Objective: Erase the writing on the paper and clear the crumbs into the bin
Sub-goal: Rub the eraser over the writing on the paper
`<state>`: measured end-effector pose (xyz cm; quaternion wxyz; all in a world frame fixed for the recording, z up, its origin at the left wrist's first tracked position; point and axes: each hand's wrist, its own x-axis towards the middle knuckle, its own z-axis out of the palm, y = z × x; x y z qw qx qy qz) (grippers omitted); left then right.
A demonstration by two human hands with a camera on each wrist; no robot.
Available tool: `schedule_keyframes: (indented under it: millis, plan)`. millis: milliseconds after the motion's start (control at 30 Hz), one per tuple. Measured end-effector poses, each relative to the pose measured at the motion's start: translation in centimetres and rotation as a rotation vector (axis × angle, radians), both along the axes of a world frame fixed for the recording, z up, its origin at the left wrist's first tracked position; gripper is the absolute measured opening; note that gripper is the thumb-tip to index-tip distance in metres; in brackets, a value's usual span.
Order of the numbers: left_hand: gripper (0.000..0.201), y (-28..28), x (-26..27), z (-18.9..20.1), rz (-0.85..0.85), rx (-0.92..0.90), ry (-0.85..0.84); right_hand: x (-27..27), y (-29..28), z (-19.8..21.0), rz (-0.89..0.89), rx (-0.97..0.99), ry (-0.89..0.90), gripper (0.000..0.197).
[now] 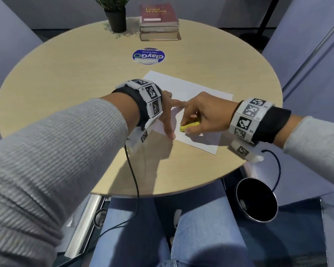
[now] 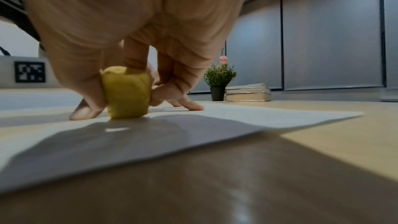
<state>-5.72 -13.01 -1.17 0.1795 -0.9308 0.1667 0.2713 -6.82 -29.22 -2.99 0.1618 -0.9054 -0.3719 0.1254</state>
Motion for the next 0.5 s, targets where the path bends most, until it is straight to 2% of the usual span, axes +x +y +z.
schedule_keyframes:
  millis: [167,333,400,500]
  plan:
    - [0.116,-0.2,-0.3,0.2,0.013,-0.008,-0.009,2.2,-0.8,0.5,-0.149,0.010,-0.047,0.017]
    - [0.117,-0.1,-0.2,0.0,0.010,-0.009,-0.007,-0.4,0.3,0.2,0.021,-0.003,0.002,0.018]
    - [0.116,-0.2,-0.3,0.1,0.006,0.005,-0.006,1.0,-0.3,0.6,-0.072,0.012,0.015,0.019]
    - [0.115,-0.3,-0.3,0.2,0.016,-0.004,0.000,2.7,-0.6,0.8,-0.176,0.004,-0.057,0.019]
